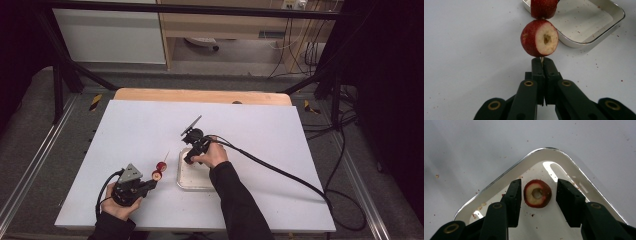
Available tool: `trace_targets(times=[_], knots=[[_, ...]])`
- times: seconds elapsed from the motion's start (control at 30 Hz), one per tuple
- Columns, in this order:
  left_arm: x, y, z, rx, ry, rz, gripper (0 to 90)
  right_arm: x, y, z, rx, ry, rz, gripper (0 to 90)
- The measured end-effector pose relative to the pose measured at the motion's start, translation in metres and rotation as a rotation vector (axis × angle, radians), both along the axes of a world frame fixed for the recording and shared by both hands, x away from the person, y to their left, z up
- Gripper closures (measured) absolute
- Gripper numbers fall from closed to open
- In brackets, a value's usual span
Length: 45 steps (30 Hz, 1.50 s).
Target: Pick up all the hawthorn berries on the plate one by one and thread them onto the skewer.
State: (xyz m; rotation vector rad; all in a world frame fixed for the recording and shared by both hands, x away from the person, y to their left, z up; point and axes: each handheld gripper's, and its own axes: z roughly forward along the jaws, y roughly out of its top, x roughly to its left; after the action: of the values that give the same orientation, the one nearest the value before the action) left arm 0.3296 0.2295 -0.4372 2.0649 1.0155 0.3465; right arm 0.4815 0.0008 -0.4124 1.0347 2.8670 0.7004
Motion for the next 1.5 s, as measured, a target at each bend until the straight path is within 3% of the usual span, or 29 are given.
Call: trace_targets(times=[0.5,0.73,0.87,1.0,1.17,1.33,1.5], knots=[[0.0,0.0,0.0,0.003,-0.002,-0.003,88.6,0.005,0.0,-0.003,0.0,0.038,-0.008,61.9],[-0.002,-0.001,0.002,-0.012,-0.012,0.003,88.6,-0.006,-0.009,0.017,0.107,0.012,-0.041,62.1],[-0.005,-0.004,0.004,-0.037,-0.021,0.009,88.6,-0.018,-0.023,0.033,0.212,-0.003,-0.082,62.1],[-0.007,-0.009,0.006,-0.058,-0.03,0.011,88.5,-0.032,-0.043,0.04,0.373,-0.027,-0.141,62.1],[-0.01,-0.02,0.008,-0.07,-0.028,0.005,88.5,-0.05,-0.067,0.035,0.599,-0.072,-0.215,62.1],[-0.013,-0.034,0.007,-0.087,-0.022,0.005,88.5,-0.065,-0.08,0.026,0.792,-0.129,-0.293,62.1],[-0.015,-0.045,0.006,-0.1,-0.01,0.004,88.5,-0.074,-0.087,0.019,0.925,-0.202,-0.356,62.3]])
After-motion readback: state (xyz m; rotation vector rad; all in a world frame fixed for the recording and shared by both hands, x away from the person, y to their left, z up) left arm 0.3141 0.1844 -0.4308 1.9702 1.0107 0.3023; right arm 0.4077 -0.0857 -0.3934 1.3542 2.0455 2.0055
